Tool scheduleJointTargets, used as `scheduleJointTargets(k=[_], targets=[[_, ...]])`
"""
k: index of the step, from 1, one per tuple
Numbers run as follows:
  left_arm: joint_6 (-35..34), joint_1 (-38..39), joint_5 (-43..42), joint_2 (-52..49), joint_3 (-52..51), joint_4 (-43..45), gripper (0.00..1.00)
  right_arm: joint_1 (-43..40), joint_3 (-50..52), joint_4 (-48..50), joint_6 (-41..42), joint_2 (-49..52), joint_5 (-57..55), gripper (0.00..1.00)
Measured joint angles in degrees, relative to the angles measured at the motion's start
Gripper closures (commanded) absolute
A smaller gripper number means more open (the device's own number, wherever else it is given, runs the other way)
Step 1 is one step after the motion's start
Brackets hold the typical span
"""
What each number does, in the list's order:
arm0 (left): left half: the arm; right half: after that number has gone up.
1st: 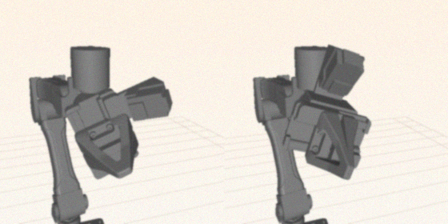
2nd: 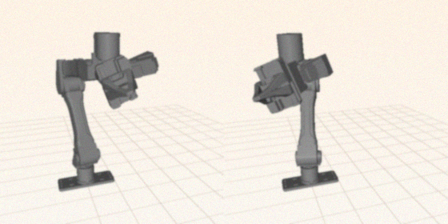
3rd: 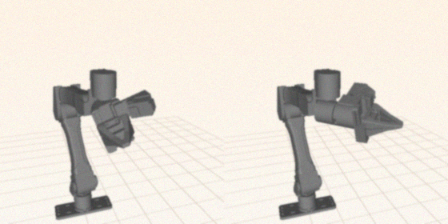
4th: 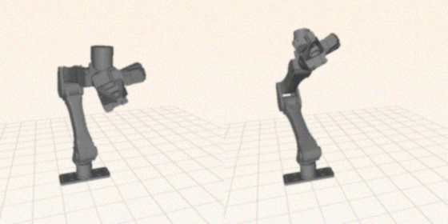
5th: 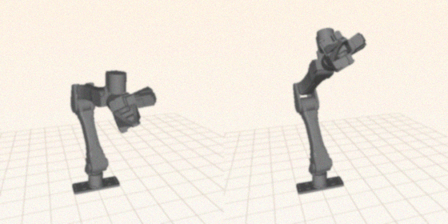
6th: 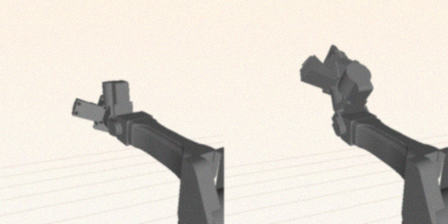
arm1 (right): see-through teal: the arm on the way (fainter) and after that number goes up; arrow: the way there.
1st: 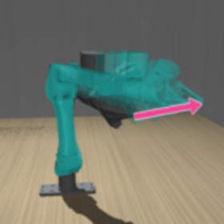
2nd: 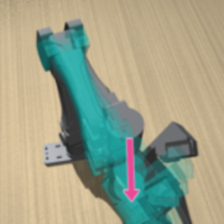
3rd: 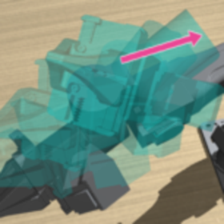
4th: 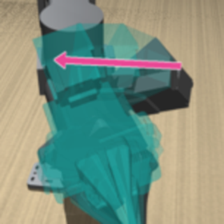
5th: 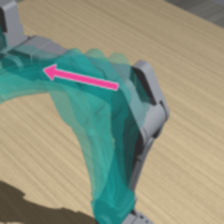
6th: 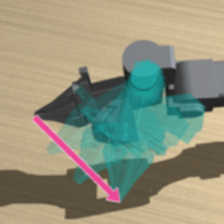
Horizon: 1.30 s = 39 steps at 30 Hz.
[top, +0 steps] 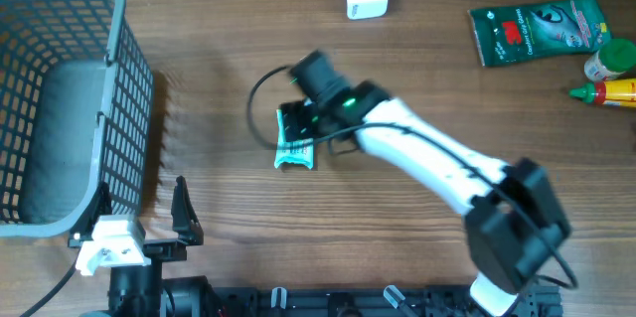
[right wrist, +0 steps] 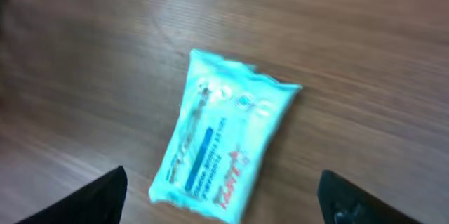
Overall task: Scan the item barcode
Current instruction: 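Reach the right gripper down to the light-green tissue pack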
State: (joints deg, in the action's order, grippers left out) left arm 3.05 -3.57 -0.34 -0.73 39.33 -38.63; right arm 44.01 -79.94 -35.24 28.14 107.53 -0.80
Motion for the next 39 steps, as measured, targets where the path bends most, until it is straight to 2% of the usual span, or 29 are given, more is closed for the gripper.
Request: scheduleJointTargets(k=[5,12,16,21,25,30,33,39], targets=[[0.00,0.00,0.02,0.00,0.00,0.00,0.00,4.87,0.11,7.89,-3.91,6.82,-7.50,0.16],[0.00,0.00,0.00,0.00,0.00,0.00,0.00,6.86,0.11,8.35,-6.23,10.45,-14.73,0.20],[0.00,0.00,0.00,0.00,0.00,0.00,0.00,6.86,0.11,1.79,-6.86,10.45,-16.90,0.27],[0.00,0.00,0.00,0.00,0.00,0.00,0.00,4.76,0.11,-7.48,-7.06,10.45,-21.29,0.23],[0.00,0.00,0.00,0.00,0.00,0.00,0.00,3.93,0.09,-7.74,-8.63,9.99,-22.88,0.20],[0.00,0.00,0.00,0.00,0.00,0.00,0.00,4.85,-0.07,-6.71,-11.80,7.74,-23.06,0.36],[0.00,0.00,0.00,0.00,0.00,0.00,0.00,5.05,-0.09,-6.69,-12.17,7.63,-22.97,0.37],[0.00,0.00,0.00,0.00,0.00,0.00,0.00,5.07,-0.09,-6.49,-12.74,7.65,-21.20,0.46]])
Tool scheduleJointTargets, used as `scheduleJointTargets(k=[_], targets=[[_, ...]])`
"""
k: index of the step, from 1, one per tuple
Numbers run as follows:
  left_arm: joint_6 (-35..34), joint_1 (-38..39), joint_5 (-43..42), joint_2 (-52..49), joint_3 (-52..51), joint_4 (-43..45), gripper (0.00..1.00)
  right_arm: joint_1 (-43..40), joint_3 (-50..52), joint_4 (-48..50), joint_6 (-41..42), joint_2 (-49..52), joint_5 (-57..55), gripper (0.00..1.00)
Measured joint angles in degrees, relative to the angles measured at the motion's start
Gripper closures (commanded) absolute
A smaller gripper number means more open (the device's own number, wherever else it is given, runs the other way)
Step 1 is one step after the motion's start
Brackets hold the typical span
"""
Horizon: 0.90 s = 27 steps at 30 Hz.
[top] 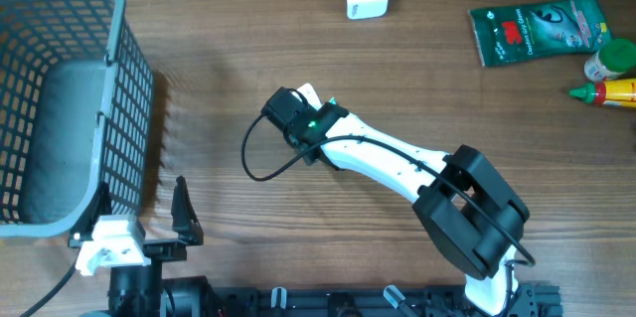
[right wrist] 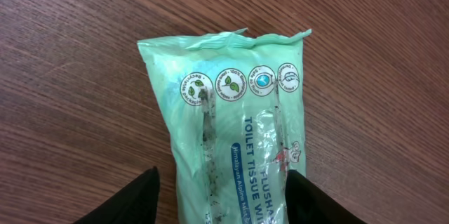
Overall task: Scan the item barcode
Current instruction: 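Reach the right gripper down to the light-green tissue pack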
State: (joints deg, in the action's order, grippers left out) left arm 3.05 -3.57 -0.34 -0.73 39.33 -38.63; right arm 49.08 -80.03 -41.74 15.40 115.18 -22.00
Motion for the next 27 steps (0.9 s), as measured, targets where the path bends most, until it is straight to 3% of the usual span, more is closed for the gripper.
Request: scheduleJointTargets(k=[11,15,23,24,25,26,27], targets=[[0.00,0.00,0.00,0.00,0.00,0.00,0.00,0.76,0.00,0.09,-0.50,3.15,-0.24,0.69],[0.00,0.00,0.00,0.00,0.00,0.00,0.00,0.85,-0.04,0.52,-0.42,3.34,-1.25,0.96],[0.02,0.00,0.00,0.00,0.00,0.00,0.00,0.68,-1.46,-1.60,0.11,3.65,-0.24,0.96],[0.00,0.00,0.00,0.00,0.00,0.00,0.00,0.50,-2.16,-3.48,0.26,3.69,0.26,0.89],[0.00,0.00,0.00,0.00,0.00,0.00,0.00,0.24,-3.10,-5.73,0.44,3.69,0.76,0.32],[0.00,0.00,0.00,0.00,0.00,0.00,0.00,0.09,-3.98,-7.28,0.79,3.69,0.85,0.18],[0.00,0.00,0.02,0.00,0.00,0.02,0.00,-0.11,-5.40,-8.50,0.98,3.69,0.98,0.18]])
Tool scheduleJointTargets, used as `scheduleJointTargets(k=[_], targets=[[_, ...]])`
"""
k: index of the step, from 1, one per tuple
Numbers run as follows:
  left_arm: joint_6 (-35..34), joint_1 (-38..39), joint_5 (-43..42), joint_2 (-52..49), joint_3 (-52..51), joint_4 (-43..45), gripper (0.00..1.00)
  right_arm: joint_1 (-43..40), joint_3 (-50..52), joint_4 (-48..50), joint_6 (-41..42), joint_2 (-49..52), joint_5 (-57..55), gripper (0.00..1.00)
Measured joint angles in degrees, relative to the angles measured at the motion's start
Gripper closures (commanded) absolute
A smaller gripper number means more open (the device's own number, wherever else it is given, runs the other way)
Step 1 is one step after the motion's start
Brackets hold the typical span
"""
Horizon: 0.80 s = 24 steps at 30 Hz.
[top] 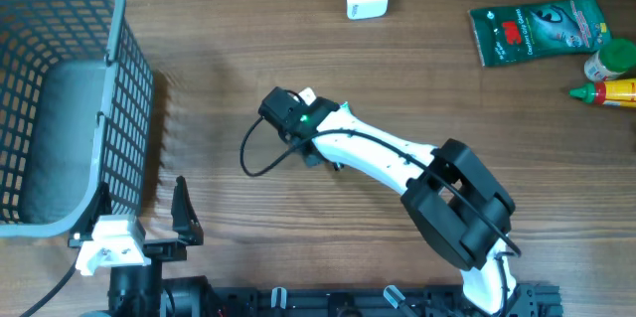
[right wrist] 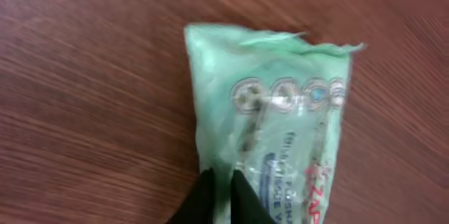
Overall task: Scan the item barcode
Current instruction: 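Reach the right gripper down to the light-green tissue pack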
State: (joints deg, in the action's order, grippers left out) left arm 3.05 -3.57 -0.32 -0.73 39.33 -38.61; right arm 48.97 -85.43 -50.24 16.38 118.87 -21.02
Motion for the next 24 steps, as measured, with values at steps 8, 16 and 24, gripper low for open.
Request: scheduleJointTargets(k=[8,16,24], targets=[[0.00,0.00,-0.02,0.00,0.00,-0.02,0.00,-0.04,-0.17,3.74,0.24,-0.70,0.04,0.30],[0.00,0.00,-0.02,0.00,0.00,-0.02,0.00,-0.04,4.83,6.19,2.16,-0.68,-2.64,0.59],[0.00,0.00,-0.02,0.00,0.00,-0.02,0.00,-0.79,4.83,4.61,4.68,-0.59,-2.75,0.68]])
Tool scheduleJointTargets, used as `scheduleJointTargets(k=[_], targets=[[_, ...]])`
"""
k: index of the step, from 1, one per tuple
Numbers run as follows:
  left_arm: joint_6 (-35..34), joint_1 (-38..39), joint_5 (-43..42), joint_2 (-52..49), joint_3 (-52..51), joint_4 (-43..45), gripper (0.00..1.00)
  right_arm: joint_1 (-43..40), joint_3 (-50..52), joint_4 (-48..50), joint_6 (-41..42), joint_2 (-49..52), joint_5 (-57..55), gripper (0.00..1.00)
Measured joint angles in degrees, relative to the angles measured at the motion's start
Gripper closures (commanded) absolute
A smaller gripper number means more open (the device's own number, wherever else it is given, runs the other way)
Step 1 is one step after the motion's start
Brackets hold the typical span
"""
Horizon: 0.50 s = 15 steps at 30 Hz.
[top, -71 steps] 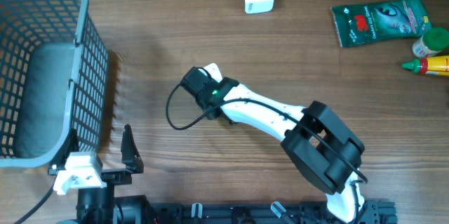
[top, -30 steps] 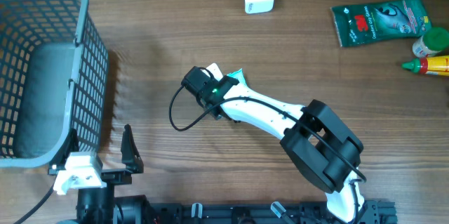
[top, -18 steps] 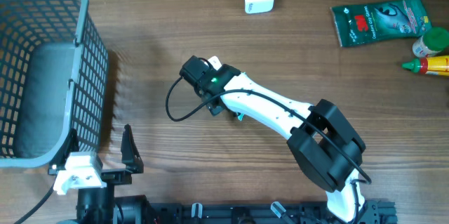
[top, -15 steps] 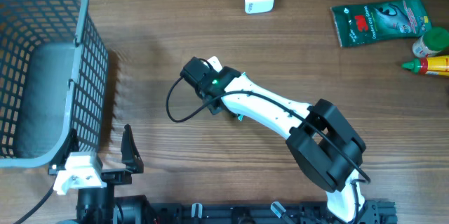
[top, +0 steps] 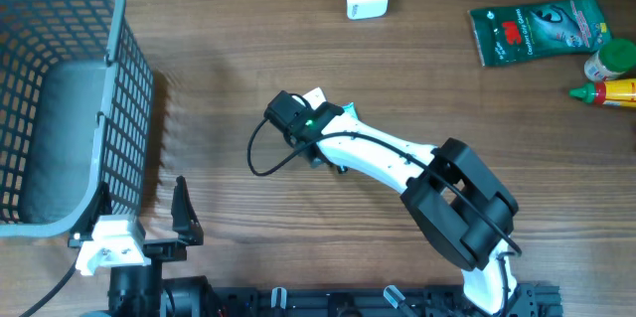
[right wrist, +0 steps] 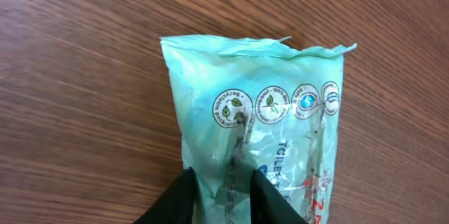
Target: Scan the item barcode
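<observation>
A pale green pack of toilet tissue wipes (right wrist: 266, 126) lies on the wooden table; in the overhead view only a small corner of the pack (top: 345, 110) shows past the arm. My right gripper (right wrist: 226, 197) is shut on the pack's near left part, with a fold of the wrapper pinched between its black fingers (right wrist: 184, 197). From overhead, the right gripper (top: 294, 118) sits near the table's middle. The white scanner stands at the far edge. My left gripper (top: 181, 208) rests at the near left, fingers together, holding nothing.
A grey mesh basket (top: 119, 79) fills the left side. A dark green pouch (top: 537, 29), a green-capped bottle (top: 614, 59) and a yellow bottle (top: 606, 92) lie at the far right. A black cable (top: 260, 158) loops left of the right wrist.
The right gripper's fingers stand a little wider apart on the pack than before. The gripper has shifted slightly right on the table. The left arm has not moved.
First the right gripper hung open above the wipes pack lying mid-table. Then it was low over the pack, one finger on each side. Then the fingers were pinched close on the pack's left part, and they still grip it now.
</observation>
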State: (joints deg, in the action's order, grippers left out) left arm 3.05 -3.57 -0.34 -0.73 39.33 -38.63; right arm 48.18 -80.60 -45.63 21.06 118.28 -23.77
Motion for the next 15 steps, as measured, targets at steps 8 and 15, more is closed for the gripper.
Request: scheduleJointTargets(k=[8,15], targets=[[0.00,0.00,0.00,0.00,0.00,0.00,0.00,-2.21,0.00,-1.36,0.79,0.46,1.49,0.44],[0.00,0.00,0.00,0.00,0.00,0.00,0.00,-2.38,0.00,-2.56,1.49,0.55,1.20,0.85]])
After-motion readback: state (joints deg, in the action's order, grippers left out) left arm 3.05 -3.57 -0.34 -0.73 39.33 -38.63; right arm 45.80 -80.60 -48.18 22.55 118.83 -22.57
